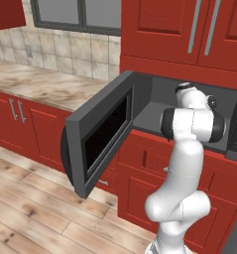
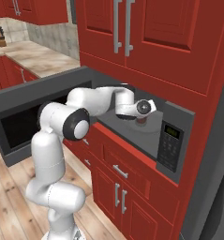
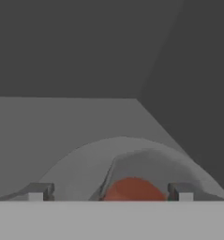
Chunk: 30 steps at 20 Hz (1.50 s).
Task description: Place the microwavable item in the microwave. Then, close the microwave door and press the start button.
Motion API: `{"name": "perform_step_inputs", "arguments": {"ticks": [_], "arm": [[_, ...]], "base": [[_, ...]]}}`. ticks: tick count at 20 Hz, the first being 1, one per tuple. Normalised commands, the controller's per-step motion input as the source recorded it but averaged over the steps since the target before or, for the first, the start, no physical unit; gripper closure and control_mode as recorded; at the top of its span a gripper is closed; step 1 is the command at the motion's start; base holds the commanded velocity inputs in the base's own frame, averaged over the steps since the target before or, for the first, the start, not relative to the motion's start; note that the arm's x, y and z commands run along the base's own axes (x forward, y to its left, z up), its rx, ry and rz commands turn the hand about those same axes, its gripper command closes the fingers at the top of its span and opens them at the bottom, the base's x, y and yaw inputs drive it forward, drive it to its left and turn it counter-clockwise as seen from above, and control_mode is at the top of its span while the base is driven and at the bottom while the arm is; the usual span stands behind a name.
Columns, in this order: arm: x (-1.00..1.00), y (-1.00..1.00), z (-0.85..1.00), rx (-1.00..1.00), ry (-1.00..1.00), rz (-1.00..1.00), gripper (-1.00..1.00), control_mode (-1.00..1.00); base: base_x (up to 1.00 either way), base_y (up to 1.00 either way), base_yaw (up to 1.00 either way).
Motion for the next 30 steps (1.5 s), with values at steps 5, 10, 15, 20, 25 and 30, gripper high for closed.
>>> {"name": "perform_step_inputs", "arguments": {"ticks": [5, 10, 15, 20, 25, 30], "arm": [[-0.02, 0.23, 0.0, 0.0, -0.13, 0.0, -1.0, -1.0], [0.0, 0.23, 0.0, 0.0, -0.2, 0.0, -1.0, -1.0], [-0.13, 0.23, 0.08, 0.0, -0.24, 0.0, -1.0, -1.0], [-0.59, 0.27, 0.3, -0.03, -0.18, 0.0, -1.0, -1.0], [-0.72, 0.13, 0.49, -0.06, -0.09, 0.0, -1.0, -1.0], [-0.91, 0.0, 0.6, -0.12, -0.01, 0.0, -1.0, -1.0]], "base": [[0.0, 0.0, 0.0], [0.0, 0.0, 0.0], [0.0, 0.0, 0.0], [0.0, 0.0, 0.0], [0.0, 0.0, 0.0], [0.0, 0.0, 0.0]]}}
